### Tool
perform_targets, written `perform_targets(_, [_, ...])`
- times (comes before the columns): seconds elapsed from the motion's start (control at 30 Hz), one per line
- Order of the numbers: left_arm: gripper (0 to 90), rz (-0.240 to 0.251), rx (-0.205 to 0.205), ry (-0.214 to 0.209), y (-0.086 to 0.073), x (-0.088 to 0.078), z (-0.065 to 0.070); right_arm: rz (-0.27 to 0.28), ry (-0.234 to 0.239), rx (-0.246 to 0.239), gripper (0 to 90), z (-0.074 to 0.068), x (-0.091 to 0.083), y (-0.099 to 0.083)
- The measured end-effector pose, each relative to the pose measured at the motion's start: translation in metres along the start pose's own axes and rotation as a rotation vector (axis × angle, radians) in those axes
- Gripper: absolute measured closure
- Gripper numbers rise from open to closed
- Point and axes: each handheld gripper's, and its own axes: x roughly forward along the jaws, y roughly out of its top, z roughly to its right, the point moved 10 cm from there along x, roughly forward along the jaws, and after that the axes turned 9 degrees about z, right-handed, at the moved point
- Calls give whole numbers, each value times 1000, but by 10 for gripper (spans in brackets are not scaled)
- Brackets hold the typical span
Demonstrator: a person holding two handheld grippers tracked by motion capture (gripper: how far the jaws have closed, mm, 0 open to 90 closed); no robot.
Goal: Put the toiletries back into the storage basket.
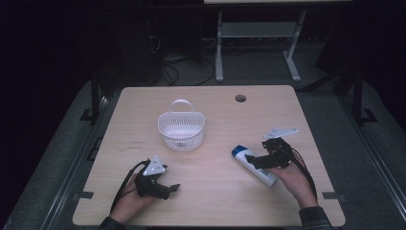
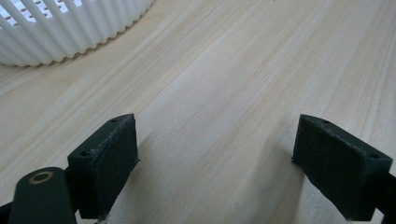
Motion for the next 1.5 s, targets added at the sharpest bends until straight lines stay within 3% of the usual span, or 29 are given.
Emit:
perform_targets(0.4, [129, 2, -6, 0, 0, 0, 1, -75, -24, -8, 139, 9, 23, 1])
perform_targets(0.83, [129, 2, -6, 0, 0, 0, 1, -169, 9, -8, 139, 10, 49, -4])
perform_targets(1.2, [128, 3, -6, 0, 0, 0, 1, -251, 20, -39, 135, 7, 62, -19])
perform_targets(1.5, [129, 2, -6, 0, 0, 0, 1, -314, -3, -87, 160, 6, 68, -29])
